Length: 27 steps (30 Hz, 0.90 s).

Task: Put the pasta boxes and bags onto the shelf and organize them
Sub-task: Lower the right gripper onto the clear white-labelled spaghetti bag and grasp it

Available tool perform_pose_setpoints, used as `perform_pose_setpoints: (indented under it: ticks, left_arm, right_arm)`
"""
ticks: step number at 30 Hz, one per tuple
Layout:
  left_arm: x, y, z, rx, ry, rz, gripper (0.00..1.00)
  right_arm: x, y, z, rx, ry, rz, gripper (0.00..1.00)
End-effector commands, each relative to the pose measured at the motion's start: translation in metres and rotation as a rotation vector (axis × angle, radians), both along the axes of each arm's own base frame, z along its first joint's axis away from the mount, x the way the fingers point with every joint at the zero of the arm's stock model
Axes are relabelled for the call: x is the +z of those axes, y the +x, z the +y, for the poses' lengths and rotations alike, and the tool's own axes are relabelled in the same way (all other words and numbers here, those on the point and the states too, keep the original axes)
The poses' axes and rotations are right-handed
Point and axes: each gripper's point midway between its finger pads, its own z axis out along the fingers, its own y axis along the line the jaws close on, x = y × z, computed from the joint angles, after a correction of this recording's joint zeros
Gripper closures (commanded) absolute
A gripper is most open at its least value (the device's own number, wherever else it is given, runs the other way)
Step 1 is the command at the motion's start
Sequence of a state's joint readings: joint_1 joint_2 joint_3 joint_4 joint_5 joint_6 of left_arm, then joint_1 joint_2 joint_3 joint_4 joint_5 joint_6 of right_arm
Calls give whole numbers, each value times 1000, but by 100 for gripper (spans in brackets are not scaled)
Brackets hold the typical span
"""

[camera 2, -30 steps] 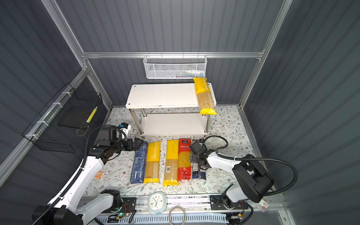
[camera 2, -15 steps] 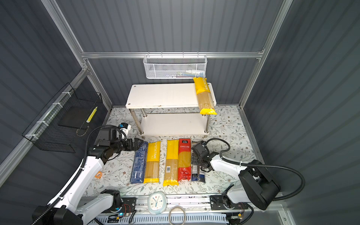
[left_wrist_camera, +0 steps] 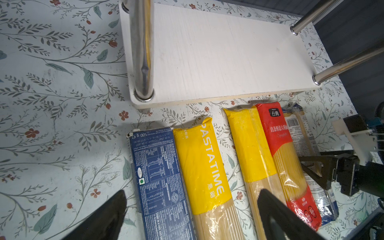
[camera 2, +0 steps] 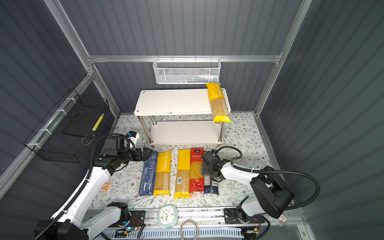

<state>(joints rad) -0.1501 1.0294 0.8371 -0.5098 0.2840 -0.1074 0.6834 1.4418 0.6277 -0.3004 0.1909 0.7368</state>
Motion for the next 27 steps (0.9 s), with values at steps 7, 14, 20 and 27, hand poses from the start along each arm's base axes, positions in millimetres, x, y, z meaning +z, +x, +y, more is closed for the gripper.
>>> perform_pose_setpoints:
  ticks: [7, 14, 20, 27]
  left_arm:
    - [14, -1, -1, -15, 10, -31, 1]
    - [16, -2, -1, -21, 6, -38, 1]
    - [17, -2, -1, -20, 7, -42, 1]
    - [19, -3, -1, -19, 4, -46, 1]
  right_arm:
    - [-49, -76, -21, -35, -5, 315, 30]
    - [-37, -72, -28, -44, -32, 284, 40]
    - [-10, -60, -27, -44, -14, 215, 42]
    - [19, -49, -27, -50, 50, 125, 51]
